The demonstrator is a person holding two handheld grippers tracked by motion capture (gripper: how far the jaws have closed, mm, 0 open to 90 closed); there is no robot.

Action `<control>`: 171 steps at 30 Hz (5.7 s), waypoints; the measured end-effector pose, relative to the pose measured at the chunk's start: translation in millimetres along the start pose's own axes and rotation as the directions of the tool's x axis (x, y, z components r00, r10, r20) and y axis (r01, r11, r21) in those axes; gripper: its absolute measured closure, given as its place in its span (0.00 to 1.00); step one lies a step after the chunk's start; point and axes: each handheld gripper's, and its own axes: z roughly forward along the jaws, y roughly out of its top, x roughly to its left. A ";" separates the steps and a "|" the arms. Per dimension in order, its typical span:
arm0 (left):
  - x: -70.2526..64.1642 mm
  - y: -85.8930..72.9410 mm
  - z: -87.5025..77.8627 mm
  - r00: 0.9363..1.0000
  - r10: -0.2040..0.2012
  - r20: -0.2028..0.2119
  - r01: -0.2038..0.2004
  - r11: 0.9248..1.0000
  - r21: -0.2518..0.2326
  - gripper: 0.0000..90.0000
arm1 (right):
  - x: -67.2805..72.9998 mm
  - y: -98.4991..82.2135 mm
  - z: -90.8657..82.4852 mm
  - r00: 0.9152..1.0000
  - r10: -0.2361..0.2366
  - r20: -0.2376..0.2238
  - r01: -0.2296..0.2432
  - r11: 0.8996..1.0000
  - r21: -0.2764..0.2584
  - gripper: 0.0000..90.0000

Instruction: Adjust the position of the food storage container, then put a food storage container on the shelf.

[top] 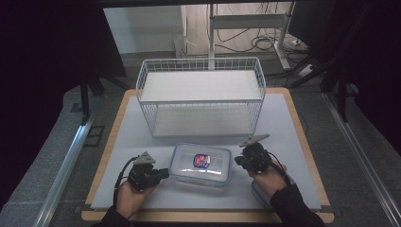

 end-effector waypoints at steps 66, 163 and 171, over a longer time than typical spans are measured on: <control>-9.2 4.5 7.8 1.000 -0.010 0.001 0.010 1.000 0.025 0.99 | -0.7 7.8 21.9 1.000 0.003 0.007 -0.004 0.998 0.068 0.99; -5.0 21.5 3.7 0.974 -0.053 0.220 0.071 0.995 -0.076 0.43 | -7.7 -14.2 6.1 0.904 0.217 -0.367 -0.261 0.963 -0.073 0.44; 0.5 15.7 1.2 0.958 -0.112 0.266 0.141 0.986 -0.093 0.53 | -18.3 -18.0 7.3 0.865 0.251 -0.434 -0.313 0.947 -0.077 0.51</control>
